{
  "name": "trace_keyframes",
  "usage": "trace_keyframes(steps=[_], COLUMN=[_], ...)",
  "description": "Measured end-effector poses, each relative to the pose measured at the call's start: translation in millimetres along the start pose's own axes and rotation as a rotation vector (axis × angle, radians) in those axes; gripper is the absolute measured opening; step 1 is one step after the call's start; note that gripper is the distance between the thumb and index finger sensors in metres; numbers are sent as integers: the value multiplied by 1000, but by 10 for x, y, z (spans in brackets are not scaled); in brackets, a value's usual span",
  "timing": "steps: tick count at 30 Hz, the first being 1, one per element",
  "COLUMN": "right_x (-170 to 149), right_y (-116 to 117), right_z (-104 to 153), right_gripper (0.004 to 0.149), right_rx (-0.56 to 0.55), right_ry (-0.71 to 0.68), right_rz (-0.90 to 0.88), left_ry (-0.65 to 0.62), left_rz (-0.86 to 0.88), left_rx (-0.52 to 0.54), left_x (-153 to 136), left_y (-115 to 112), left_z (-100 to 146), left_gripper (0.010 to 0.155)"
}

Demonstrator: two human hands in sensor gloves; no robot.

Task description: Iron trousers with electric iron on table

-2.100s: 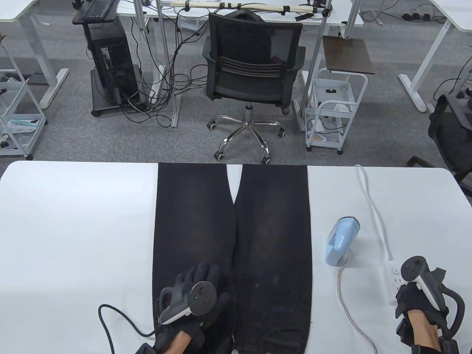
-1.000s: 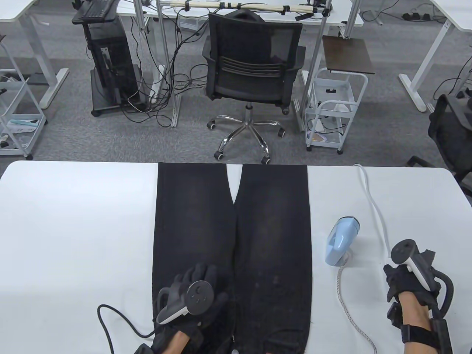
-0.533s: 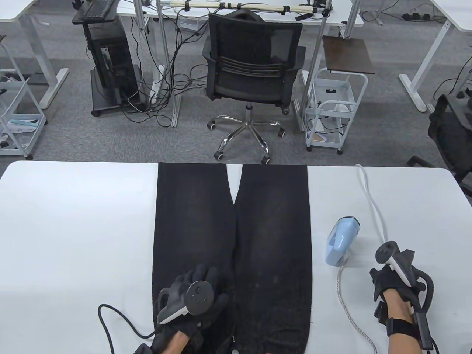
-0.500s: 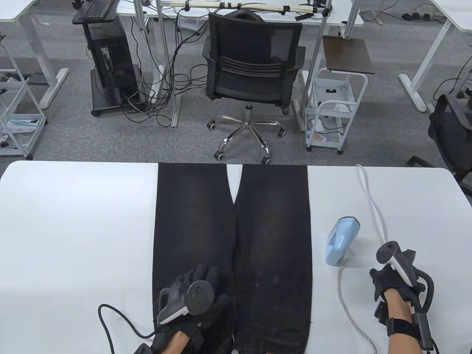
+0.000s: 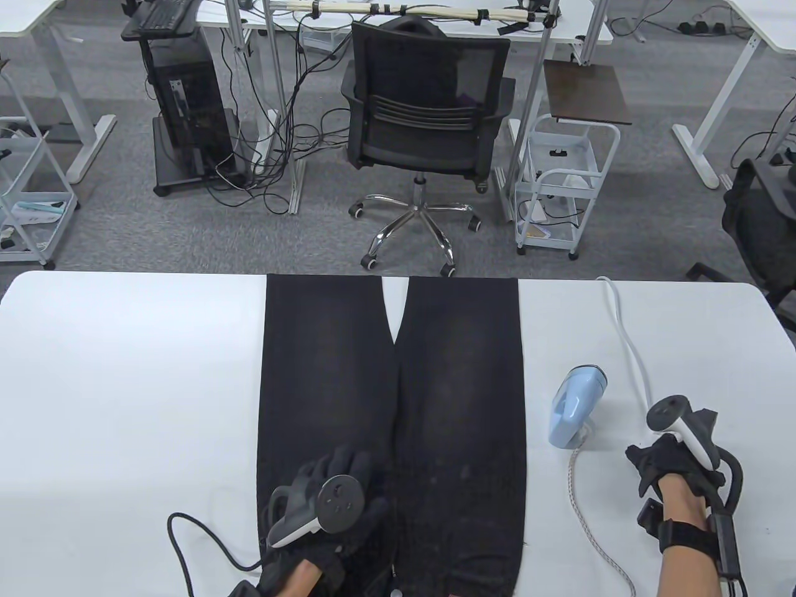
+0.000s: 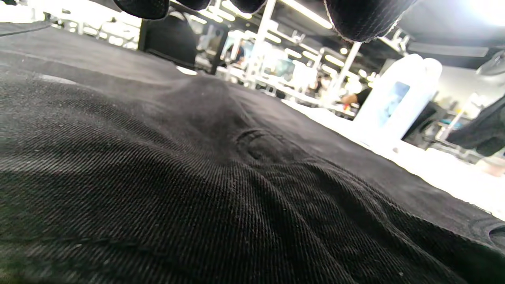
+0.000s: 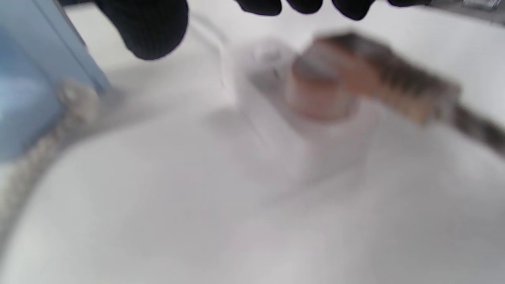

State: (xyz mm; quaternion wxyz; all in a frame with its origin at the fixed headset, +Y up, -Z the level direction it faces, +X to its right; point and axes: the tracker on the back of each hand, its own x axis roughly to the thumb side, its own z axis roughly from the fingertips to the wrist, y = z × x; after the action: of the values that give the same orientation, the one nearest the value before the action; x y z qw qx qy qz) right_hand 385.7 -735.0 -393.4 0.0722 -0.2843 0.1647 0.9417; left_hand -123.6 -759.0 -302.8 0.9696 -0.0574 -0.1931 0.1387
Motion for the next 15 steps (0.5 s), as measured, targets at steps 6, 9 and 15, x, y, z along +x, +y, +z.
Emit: trace_keyframes(steps=[6,9,15], right_x=[212,331,563], right_y=[-421,-438,-28], right_z=[541,740,781], right_gripper=[79,82,86], right_rx=[-125,-179,-323], right_ry=[-203,-282,-353], right_rz=[-144,-250,-460], left_ry=[-1,-6,-1], left_rz=[1,-2,-2], left_rx=[-19,-25,-32], left_x=[-9,-2,-8], left_y=[-10,-14,-21], left_z=[-16,-21,-23], left_gripper=[83,83,83])
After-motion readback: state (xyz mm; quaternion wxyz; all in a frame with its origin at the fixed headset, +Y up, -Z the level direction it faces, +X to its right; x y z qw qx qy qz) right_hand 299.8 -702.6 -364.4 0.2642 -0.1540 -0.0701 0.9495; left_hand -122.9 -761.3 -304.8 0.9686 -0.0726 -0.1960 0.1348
